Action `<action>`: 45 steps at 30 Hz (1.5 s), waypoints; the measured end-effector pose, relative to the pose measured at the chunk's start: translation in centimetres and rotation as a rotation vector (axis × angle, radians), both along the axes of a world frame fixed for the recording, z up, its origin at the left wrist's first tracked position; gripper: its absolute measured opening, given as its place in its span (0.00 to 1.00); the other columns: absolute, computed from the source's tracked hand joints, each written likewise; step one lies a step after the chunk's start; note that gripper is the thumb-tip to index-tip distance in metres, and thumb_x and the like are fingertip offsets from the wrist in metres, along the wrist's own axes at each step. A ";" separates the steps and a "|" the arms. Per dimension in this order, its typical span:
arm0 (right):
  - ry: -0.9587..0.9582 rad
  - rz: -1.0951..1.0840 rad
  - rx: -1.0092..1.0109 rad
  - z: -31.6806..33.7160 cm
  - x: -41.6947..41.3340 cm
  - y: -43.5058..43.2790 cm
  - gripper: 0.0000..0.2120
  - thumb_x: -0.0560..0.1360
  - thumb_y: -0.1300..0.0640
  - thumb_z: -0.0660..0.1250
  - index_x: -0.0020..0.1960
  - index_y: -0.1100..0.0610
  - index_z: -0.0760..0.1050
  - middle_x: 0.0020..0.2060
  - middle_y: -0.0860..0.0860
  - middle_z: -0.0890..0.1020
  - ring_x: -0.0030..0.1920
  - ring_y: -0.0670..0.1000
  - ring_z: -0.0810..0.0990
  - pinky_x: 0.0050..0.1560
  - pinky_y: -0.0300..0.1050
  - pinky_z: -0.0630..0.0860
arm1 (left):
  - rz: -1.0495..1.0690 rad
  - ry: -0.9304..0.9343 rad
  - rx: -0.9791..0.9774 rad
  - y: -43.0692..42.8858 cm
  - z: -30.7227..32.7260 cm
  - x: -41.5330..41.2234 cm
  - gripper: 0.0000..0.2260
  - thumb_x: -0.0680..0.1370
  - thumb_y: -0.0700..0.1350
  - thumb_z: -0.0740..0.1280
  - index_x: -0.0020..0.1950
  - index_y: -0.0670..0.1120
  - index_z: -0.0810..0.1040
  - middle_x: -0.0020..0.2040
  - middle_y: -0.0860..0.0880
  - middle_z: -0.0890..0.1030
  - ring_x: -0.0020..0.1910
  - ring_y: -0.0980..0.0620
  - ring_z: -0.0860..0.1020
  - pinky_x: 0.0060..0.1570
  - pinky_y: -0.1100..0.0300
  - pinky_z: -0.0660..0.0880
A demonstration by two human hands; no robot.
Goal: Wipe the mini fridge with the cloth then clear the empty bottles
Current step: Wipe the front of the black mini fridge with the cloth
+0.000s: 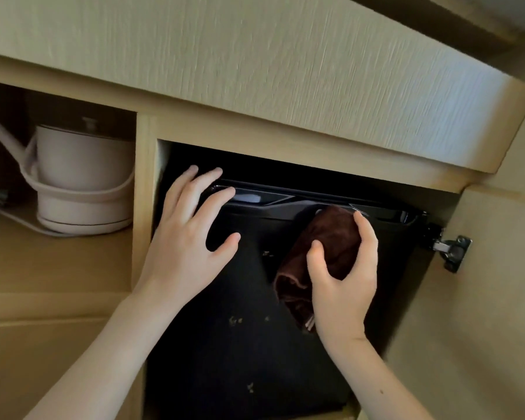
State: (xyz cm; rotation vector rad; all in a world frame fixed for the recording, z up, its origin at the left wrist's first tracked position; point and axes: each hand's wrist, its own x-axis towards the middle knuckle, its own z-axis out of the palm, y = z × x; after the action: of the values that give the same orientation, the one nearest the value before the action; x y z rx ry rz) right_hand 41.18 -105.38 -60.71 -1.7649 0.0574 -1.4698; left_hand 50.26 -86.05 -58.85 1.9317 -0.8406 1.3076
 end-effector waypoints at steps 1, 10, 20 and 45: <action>0.029 -0.058 -0.017 0.0 0.2 0.2 0.30 0.77 0.51 0.71 0.75 0.48 0.63 0.62 0.41 0.69 0.62 0.38 0.72 0.60 0.28 0.70 | 0.001 -0.009 -0.004 0.0 -0.2 0.0 0.26 0.73 0.46 0.74 0.71 0.45 0.74 0.75 0.48 0.66 0.79 0.47 0.58 0.74 0.70 0.49; -0.144 -0.116 -0.056 -0.8 3.3 3.4 0.30 0.71 0.54 0.77 0.68 0.62 0.72 0.60 0.55 0.73 0.61 0.43 0.74 0.60 0.30 0.71 | 0.016 0.004 -0.098 0.0 -2.0 -0.4 0.40 0.72 0.45 0.75 0.80 0.45 0.58 0.80 0.46 0.59 0.80 0.50 0.55 0.77 0.63 0.53; -0.106 -0.103 -0.161 -2.5 2.3 0.4 0.24 0.70 0.65 0.78 0.64 0.63 0.76 0.56 0.54 0.74 0.59 0.35 0.72 0.58 0.26 0.69 | -0.027 0.005 -0.028 0.1 -1.7 -0.4 0.36 0.72 0.41 0.76 0.77 0.45 0.65 0.79 0.51 0.62 0.81 0.49 0.52 0.77 0.66 0.49; 0.010 -0.038 -0.371 -4.0 1.7 0.0 0.25 0.68 0.68 0.78 0.63 0.60 0.78 0.55 0.49 0.73 0.57 0.40 0.73 0.61 0.32 0.70 | -0.031 0.045 0.024 0.4 -1.9 -0.5 0.37 0.73 0.42 0.73 0.80 0.47 0.60 0.81 0.52 0.56 0.81 0.50 0.48 0.76 0.69 0.47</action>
State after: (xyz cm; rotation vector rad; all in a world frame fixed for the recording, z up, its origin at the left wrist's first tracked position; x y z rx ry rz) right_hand 42.91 -105.38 -64.66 -2.0744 -0.1885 -1.5744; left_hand 49.77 -85.62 -60.78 1.9513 -0.8639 1.2363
